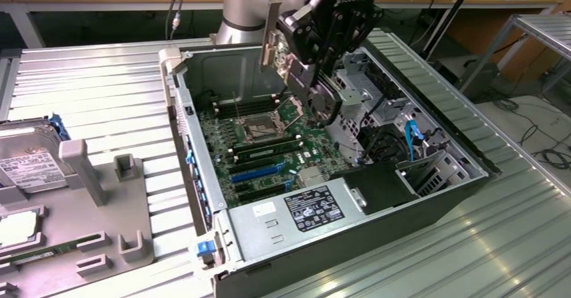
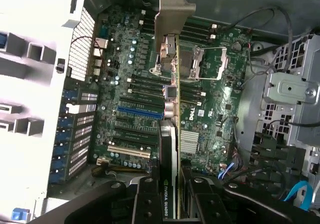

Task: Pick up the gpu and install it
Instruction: 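Insert the gpu into the slot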

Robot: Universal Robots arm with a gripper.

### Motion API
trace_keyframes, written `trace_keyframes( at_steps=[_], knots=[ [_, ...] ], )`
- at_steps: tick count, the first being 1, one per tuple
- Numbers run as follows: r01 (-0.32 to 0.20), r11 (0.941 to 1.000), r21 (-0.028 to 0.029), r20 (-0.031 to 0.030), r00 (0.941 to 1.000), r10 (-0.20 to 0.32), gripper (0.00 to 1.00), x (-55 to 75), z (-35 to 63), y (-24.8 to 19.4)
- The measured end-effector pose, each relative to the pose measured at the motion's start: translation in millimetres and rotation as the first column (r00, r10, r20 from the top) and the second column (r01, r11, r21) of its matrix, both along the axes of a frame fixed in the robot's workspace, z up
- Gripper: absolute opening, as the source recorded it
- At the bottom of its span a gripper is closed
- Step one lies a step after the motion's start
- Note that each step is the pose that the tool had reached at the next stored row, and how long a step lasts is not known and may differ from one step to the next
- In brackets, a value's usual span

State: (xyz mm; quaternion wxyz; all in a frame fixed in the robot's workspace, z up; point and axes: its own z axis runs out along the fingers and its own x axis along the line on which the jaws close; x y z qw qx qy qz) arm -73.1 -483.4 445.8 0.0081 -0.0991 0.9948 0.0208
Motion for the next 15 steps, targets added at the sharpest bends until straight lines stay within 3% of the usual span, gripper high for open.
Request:
trace_keyframes(
  at_steps=[7,11,12,15],
  knots=[
    [-0.106,0.9943,-0.0001,-0.0001,0.9943,0.106,0.27,0.0,0.0,0.0],
    [-0.223,0.9747,0.0,0.0001,0.9747,0.223,0.27,0.0,0.0,0.0],
    [-0.278,0.9607,0.0001,0.0001,0.9607,0.278,0.27,0.0,0.0,0.0],
    [-0.328,0.9448,0.0,-0.0001,0.9448,0.328,0.27,0.0,0.0,0.0]
  ],
)
